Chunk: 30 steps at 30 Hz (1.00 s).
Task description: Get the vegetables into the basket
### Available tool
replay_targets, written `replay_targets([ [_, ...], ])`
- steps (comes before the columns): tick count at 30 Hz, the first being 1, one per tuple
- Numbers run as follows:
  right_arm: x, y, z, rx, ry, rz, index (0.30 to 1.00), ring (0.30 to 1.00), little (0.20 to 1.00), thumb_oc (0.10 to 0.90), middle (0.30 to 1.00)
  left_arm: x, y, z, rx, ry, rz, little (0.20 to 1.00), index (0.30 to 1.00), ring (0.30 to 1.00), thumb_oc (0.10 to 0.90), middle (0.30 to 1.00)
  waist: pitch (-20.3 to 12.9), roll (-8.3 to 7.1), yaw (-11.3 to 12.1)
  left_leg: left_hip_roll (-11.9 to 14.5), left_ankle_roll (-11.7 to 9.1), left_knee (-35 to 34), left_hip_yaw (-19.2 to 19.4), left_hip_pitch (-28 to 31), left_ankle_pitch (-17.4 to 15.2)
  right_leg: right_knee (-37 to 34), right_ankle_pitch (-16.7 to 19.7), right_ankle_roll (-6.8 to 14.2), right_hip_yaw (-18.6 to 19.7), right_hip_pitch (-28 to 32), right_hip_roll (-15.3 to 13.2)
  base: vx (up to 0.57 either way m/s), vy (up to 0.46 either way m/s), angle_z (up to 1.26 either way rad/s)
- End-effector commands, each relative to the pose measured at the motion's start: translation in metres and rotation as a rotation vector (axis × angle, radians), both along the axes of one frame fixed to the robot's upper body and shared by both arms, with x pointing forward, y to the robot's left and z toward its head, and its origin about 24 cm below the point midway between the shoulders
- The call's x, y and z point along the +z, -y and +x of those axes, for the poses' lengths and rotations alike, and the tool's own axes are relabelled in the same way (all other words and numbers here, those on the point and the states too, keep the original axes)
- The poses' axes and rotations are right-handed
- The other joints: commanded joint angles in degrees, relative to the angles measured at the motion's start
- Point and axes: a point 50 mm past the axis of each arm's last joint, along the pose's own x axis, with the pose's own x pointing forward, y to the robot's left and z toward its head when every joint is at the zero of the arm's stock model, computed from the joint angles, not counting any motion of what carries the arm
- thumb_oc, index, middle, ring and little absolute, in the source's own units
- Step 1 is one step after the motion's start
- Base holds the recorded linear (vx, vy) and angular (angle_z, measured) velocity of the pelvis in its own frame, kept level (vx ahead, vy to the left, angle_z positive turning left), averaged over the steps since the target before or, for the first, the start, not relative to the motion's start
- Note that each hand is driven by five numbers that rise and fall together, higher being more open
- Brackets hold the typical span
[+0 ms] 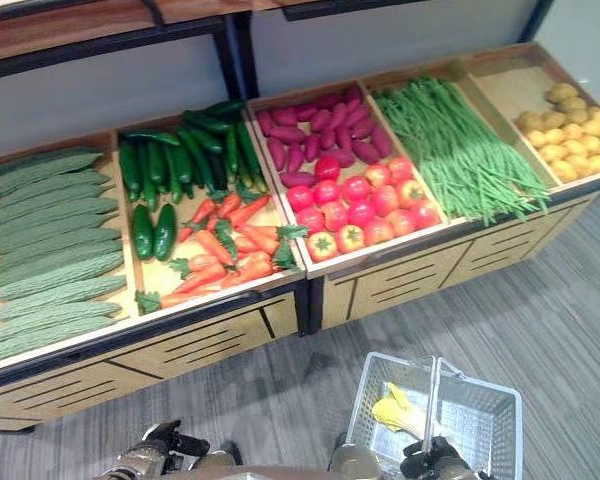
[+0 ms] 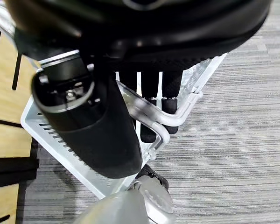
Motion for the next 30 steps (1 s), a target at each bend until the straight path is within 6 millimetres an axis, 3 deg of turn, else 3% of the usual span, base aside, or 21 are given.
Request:
replay_targets([
  [1, -0.003, 0.003, -0.018, 0.014, -0.086, -0.013, 0.3, 0.3, 0.3, 0.4, 0.3, -0.001, -0.003, -0.005, -0.034, -0.021, 0.015, 1.0, 1.0, 1.0, 0.9, 1.0, 0.73, -1.52, 0.49, 0.11, -2.18, -2.77, 0.01, 1.77, 2.74, -1.94, 3.93, 3.16, 3.23, -2.32, 1.26, 0.05, 0.082, 0.69],
  [5, -0.006, -0.004, -0.021, 0.022, -0.101, 0.002, 0.3, 0.3, 0.3, 0.4, 0.3, -0.002, -0.006, -0.013, -0.061, -0.052, 0.028, 1.0, 1.0, 1.0, 0.9, 1.0, -0.49, -1.55, 0.95, -0.03, -1.85, -5.96, 1.74, 3.85, 3.18, -2.42, 4.45, 3.9, 3.78, -1.31, 0.61, 0.04, 0.112, 0.0],
  [12, -0.006, -0.008, -0.017, 0.021, -0.085, 0.008, 0.3, 0.3, 0.3, 0.4, 0.3, 0.0, -0.008, -0.009, -0.068, -0.027, 0.034, 1.0, 1.0, 1.0, 0.9, 1.0, -1.25, -1.76, 1.14, -1.13, -1.36, -6.69, 2.34, 4.93, 2.41, -3.65, 5.87, 4.77, 4.11, -0.55, -0.47, 0.02, 0.1, -0.04],
  [18, -0.005, -0.005, -0.013, 0.018, -0.071, 0.004, 0.3, 0.3, 0.3, 0.4, 0.3, 0.012, -0.004, 0.024, -0.037, 0.159, -0.014, 1.0, 1.0, 1.0, 0.9, 1.0, -1.29, -1.79, 1.99, -2.51, -0.92, -6.53, 1.96, 5.3, 1.49, -5.48, 7.55, 5.71, 4.96, -0.24, -1.16, 0.0, 0.059, -0.04],
  [22, 0.0, 0.004, -0.007, 0.011, -0.041, -0.011, 0.3, 0.3, 0.3, 0.4, 0.3, 0.043, -0.002, 0.055, -0.06, 0.422, -0.108, 1.0, 1.0, 1.0, 0.9, 1.0, -0.95, -1.44, 2.47, -2.87, -0.78, -6.42, 1.26, 5.41, 1.27, -5.95, 7.91, 6.07, 4.94, 0.06, -1.6, -0.03, 0.044, -0.01],
  [24, 0.001, 0.006, -0.007, 0.008, -0.04, -0.011, 0.3, 0.3, 0.3, 0.4, 0.3, 0.049, -0.003, 0.055, -0.065, 0.454, -0.121, 1.0, 1.0, 1.0, 0.9, 1.0, -1.05, -1.43, 2.52, -2.94, -0.76, -6.41, 1.11, 5.48, 1.21, -6.04, 8.0, 6.19, 4.82, 0.26, -1.69, 0.0, 0.0, 0.0],
  [30, 0.004, 0.013, -0.008, 0.005, -0.037, -0.001, 0.3, 0.3, 0.3, 0.4, 0.3, 0.095, -0.012, 0.059, -0.08, 0.672, -0.175, 1.0, 1.0, 1.0, 0.9, 1.0, -1.01, -1.4, 3.65, -2.98, -0.67, -6.23, 0.54, 5.57, 0.87, -6.49, 8.38, 6.5, 4.29, 0.27, -1.87, 0.0, 0.0, 0.0],
])
